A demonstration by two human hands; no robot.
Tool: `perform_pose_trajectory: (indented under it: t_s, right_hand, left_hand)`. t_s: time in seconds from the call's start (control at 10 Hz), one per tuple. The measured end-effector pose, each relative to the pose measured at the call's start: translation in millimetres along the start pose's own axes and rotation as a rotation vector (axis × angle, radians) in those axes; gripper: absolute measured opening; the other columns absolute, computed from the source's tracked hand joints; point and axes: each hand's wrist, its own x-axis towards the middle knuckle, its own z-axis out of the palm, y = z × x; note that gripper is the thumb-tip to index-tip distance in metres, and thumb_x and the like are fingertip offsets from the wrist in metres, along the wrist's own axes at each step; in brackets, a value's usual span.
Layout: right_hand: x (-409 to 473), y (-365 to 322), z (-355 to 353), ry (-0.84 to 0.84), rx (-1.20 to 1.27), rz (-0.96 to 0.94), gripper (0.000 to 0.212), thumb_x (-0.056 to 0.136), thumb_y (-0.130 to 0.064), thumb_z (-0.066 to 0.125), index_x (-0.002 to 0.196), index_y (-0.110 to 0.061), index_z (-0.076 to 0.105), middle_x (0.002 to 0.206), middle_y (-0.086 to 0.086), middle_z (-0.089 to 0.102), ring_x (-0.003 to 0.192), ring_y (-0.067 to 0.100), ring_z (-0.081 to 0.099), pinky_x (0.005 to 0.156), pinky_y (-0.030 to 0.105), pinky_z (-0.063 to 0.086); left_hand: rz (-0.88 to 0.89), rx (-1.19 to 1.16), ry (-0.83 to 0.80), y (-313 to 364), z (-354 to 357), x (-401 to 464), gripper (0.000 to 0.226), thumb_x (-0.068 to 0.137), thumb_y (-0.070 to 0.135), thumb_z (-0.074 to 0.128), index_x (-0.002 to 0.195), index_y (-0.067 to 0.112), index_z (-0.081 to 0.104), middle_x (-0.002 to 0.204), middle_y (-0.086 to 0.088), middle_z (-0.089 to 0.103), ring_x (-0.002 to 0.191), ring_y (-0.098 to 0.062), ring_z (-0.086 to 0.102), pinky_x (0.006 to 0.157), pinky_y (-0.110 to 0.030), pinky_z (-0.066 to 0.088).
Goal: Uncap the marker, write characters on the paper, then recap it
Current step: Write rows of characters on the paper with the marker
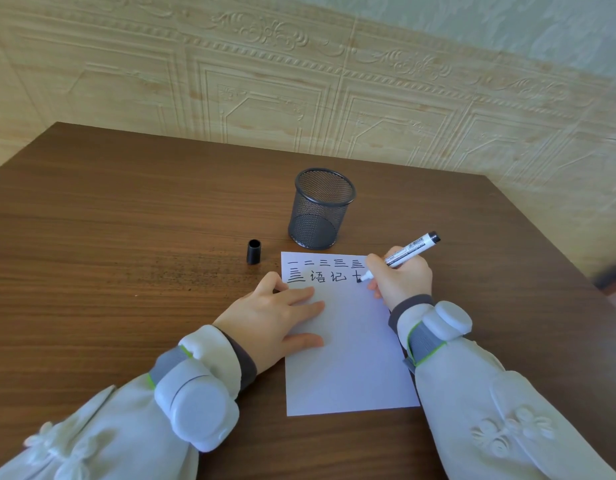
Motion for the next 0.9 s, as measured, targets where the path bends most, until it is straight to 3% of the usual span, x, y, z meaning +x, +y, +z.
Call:
perform_pose_trajectory:
  t_s: [0.2,0.5,0.7,0.9]
  right_hand:
    - [-0.5,0.3,0.7,0.0,0.078,-0.019,0.026,0.08,-0.008,0.061,0.056,-0.01,0.051,0.048,0.01,0.059,0.029,0.011,0.046,0.033,0.017,0.038]
    - [-1.2,2.0,2.1,-0.076,-0.024,-0.031,0.025,0.078,-0.011,0.062,0.054,-0.013,0.056,0.046,0.005,0.06,0.03,0.009,0.047,0.035,0.014,0.037]
    - [0.1,3.1,0.2,0.015,0.032,-0.041,0.023,0.078,-0.01,0.061,0.056,-0.01,0.054,0.042,0.0,0.058,0.031,0.011,0.048,0.035,0.016,0.039]
    - [0.6,3.7,1.6,0.004,-0.037,-0.055,0.02,0.078,-0.011,0.059,0.06,-0.007,0.054,0.047,0.005,0.06,0.03,0.008,0.048,0.036,0.017,0.041]
  left_hand:
    - [0.008,-0.001,0.012,0.4,-0.8,-1.5,0.056,0.09,0.06,0.031,0.143,0.045,0.02,0.152,0.02,0.017,0.127,-0.014,0.019,0.101,-0.029,0.039]
    - [0.012,0.003,0.012,0.5,-0.5,-1.2,0.056,0.09,0.06,0.031,0.143,0.045,0.018,0.153,0.02,0.016,0.128,-0.014,0.019,0.101,-0.028,0.039]
    - [0.011,0.003,0.008,0.7,-0.8,-1.3,0.056,0.09,0.06,0.031,0.143,0.045,0.017,0.153,0.02,0.016,0.128,-0.014,0.019,0.101,-0.029,0.039]
    - [0.009,-0.005,0.008,-0.4,-1.5,-0.9,0.057,0.09,0.059,0.031,0.143,0.044,0.018,0.153,0.02,0.016,0.128,-0.014,0.019,0.101,-0.03,0.039]
